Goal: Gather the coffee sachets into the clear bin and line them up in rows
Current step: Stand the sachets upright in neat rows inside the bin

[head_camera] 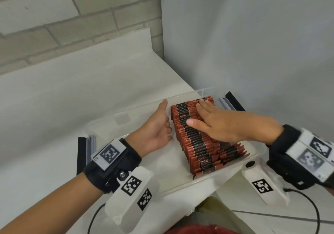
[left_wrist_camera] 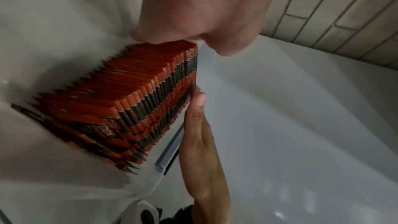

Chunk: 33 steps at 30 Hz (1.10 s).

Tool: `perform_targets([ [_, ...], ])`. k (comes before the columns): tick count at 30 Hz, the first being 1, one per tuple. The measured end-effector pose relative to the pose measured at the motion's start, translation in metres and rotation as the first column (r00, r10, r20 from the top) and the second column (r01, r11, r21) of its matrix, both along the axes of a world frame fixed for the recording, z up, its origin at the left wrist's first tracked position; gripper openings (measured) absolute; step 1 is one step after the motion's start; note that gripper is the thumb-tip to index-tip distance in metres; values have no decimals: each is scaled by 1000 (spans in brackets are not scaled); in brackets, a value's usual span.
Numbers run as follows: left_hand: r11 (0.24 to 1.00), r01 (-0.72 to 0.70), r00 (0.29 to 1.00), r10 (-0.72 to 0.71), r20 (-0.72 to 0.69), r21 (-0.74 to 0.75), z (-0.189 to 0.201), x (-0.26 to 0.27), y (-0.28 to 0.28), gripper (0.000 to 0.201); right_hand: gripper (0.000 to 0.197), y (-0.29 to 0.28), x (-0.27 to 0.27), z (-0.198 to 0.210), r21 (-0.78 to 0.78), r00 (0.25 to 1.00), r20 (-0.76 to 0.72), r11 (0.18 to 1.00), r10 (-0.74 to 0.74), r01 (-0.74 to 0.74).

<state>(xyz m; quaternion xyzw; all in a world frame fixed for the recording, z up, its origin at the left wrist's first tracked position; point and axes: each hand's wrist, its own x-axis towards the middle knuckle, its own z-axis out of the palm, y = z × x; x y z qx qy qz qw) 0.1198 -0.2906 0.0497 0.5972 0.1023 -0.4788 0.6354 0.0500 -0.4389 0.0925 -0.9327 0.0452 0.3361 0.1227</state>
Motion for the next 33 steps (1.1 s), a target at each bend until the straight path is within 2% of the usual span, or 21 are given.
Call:
perform_targets([
  [2, 1000, 5, 1000, -5, -12, -9, -1, -2, 1, 81, 80, -1, 0, -2, -27, 1000, -14, 1000, -2, 2],
  [5, 998, 51, 999, -50, -18, 25, 0, -10, -1, 67, 80, -3, 0, -6, -12, 1000, 2, 1000, -16, 16],
  [9, 998, 49, 996, -51, -77, -32, -3, -13, -3, 67, 82, -3, -4, -2, 38, 999, 26, 999, -33, 32],
  [12, 1000, 30, 999, -30, -35, -7, 1, -13, -2, 66, 79, -7, -10, 4, 55, 1000, -4, 998, -7, 7],
  [15, 1000, -8, 1000, 8, -21, -12, 4, -11, 0, 80, 68, -16, -6, 14, 75, 999, 54, 997, 6, -10],
  [17, 999, 0, 998, -3, -61, -54, 6, -11, -1, 81, 61, -18, 0, 18, 51, 996, 86, 999, 5, -9],
  [21, 999, 22, 998, -24, -52, -32, -1, -14, -2, 68, 64, -8, -5, 19, 35, 993, 12, 992, 117, -118],
  [24, 1000, -26, 999, 27, -25, 13, -1, -19, 4, 40, 70, -1, -26, 26, 76, 966, -88, 969, 242, -236],
  [27, 997, 54, 996, -58, -74, -46, -12, -23, 8, 66, 79, 5, -41, 28, 143, 937, -176, 949, 303, -280],
  [29, 991, 105, 990, -112, -87, -84, -14, -28, 7, 76, 79, 7, -46, 21, 160, 925, -195, 941, 326, -298],
  [33, 998, 10, 993, -18, -113, -69, -8, -31, 12, 67, 76, -4, -54, 21, 221, 937, -166, 938, 306, -267],
])
